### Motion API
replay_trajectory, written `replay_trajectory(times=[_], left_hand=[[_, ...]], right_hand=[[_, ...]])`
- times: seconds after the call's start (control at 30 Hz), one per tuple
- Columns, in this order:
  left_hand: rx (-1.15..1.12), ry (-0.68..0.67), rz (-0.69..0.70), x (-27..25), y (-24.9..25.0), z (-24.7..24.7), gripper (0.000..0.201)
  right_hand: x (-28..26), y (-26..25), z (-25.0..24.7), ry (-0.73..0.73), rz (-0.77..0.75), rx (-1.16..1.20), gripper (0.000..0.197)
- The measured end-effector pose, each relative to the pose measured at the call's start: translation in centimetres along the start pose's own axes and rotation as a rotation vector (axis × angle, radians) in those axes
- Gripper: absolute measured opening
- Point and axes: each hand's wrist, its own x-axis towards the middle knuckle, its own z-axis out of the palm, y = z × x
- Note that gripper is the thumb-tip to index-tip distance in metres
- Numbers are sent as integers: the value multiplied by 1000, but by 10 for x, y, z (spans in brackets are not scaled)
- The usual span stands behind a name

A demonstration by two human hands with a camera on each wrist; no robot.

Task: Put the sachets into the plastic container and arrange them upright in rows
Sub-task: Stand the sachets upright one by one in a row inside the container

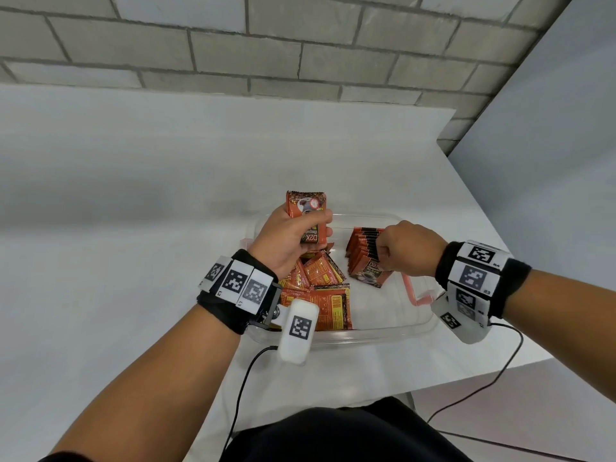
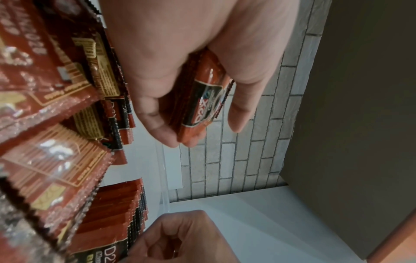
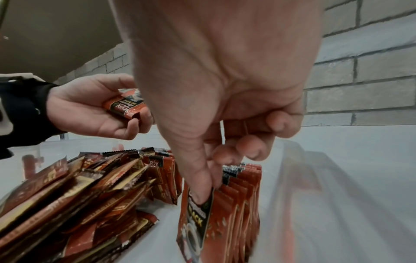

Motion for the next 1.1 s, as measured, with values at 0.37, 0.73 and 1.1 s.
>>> replay_trajectory(times=[0.37,0.73,1.1], left_hand=[[-4,12,-1,2,1,2,7],[-4,15,-1,3,1,3,9],[-175,17,-101,3,2,6,11]], right_hand=[[2,0,2,15,-39,-19,33],[1,1,2,25,-38,-19,18],[-10,12,-11,117,-29,133,17]])
